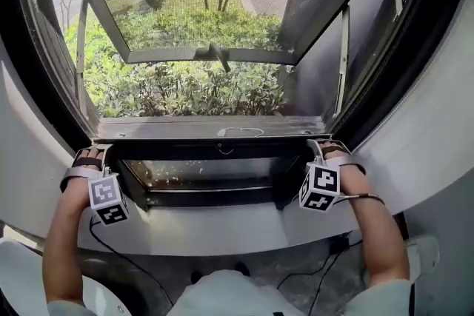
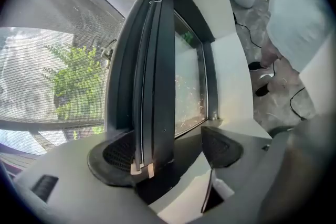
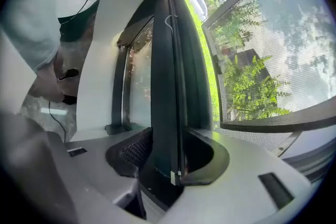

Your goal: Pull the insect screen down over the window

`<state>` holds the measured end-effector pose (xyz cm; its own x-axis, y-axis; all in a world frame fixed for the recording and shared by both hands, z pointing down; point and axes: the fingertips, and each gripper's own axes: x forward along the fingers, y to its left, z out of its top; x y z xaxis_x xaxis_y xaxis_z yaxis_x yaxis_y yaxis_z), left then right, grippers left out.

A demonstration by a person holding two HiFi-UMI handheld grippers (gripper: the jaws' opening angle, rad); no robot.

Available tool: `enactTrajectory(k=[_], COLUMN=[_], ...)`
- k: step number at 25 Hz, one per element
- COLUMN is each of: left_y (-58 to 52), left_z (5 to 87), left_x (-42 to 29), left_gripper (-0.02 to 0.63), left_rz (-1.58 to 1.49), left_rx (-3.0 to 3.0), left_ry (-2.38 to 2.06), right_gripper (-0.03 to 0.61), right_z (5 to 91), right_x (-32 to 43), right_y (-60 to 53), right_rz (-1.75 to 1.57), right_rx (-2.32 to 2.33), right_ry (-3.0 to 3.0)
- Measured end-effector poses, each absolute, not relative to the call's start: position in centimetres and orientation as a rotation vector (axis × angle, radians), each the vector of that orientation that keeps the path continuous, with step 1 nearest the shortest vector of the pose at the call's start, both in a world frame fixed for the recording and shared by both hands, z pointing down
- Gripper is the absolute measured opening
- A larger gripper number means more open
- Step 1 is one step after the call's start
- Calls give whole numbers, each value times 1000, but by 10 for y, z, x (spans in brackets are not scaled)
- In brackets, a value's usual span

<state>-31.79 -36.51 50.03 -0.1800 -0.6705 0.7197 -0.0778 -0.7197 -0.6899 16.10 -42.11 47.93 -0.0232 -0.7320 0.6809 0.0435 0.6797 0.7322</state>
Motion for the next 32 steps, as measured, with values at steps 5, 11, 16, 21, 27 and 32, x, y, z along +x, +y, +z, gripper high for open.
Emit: enactTrajectory(k=[5, 11, 16, 21, 27, 32], left_y=[-367, -376, -391, -397, -398, -391], left_z=[501, 510, 513, 508, 504, 499], left_x=[-320, -324, -324, -322, -319, -315], left_gripper=[402, 401, 409, 408, 407, 407], left_rz=[-1957, -1890, -1711, -1631, -1604, -1576], left_rx=[-1635, -1475, -1280, -1268, -1304, -1345], left_ry=[900, 1021, 1217, 1295, 1296, 1330], right_gripper=[170, 172, 193, 193, 193, 193], right_z=[479, 486, 487, 485, 481, 471], right_x=[158, 158, 159, 158, 159, 155], right_y=[-423, -430, -438, -442, -439, -431], right_rz=[-771, -904, -1057, -1124, -1060, -1013], right_rx=[733, 860, 964, 1012, 992, 1018], right_ry=[-1476, -1417, -1346, -1336, -1363, -1404])
